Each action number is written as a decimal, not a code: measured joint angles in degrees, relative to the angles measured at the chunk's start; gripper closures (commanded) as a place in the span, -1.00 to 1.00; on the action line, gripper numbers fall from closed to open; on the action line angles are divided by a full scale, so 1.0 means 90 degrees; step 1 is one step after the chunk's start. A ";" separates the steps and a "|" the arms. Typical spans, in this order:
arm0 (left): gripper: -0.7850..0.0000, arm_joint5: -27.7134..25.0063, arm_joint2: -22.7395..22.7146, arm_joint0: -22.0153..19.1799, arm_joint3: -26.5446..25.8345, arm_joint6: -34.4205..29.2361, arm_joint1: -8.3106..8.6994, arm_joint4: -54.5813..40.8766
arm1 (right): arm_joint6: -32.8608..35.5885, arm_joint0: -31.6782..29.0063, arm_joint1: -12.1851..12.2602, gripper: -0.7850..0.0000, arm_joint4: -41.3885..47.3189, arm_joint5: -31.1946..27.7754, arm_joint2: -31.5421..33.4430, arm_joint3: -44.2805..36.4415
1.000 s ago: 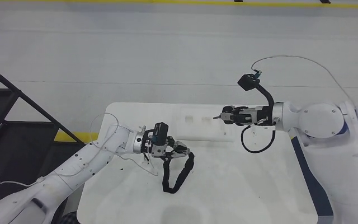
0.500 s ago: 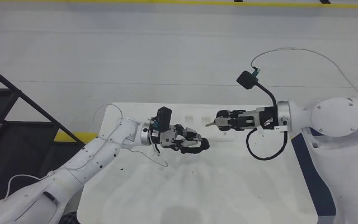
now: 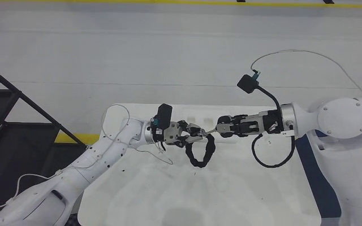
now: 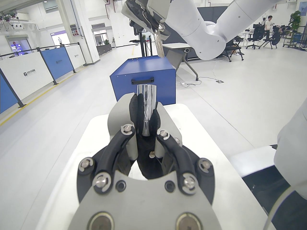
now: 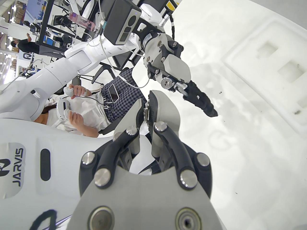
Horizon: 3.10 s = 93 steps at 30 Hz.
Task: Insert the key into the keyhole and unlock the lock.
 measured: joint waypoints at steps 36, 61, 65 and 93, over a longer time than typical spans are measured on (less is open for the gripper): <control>1.00 0.1678 0.0049 0.0509 0.0456 0.1627 -0.0572 0.1578 | 0.0154 0.0604 0.0320 1.00 -0.0781 0.1432 -0.0865 -0.0447; 1.00 0.1380 -0.0330 0.0721 0.0522 0.1574 -0.0747 0.1627 | -0.0432 0.0891 0.0535 1.00 -0.1009 0.2019 -0.1345 -0.0503; 1.00 0.1317 -0.0381 0.0751 0.0524 0.1550 -0.0773 0.1613 | -0.0443 0.0889 0.0549 1.00 -0.1008 0.2021 -0.1374 -0.0484; 1.00 0.0827 -0.0689 0.0928 0.0662 0.1243 -0.0961 0.1312 | -0.0625 0.1040 0.0573 1.00 -0.1053 0.1965 -0.1681 -0.0420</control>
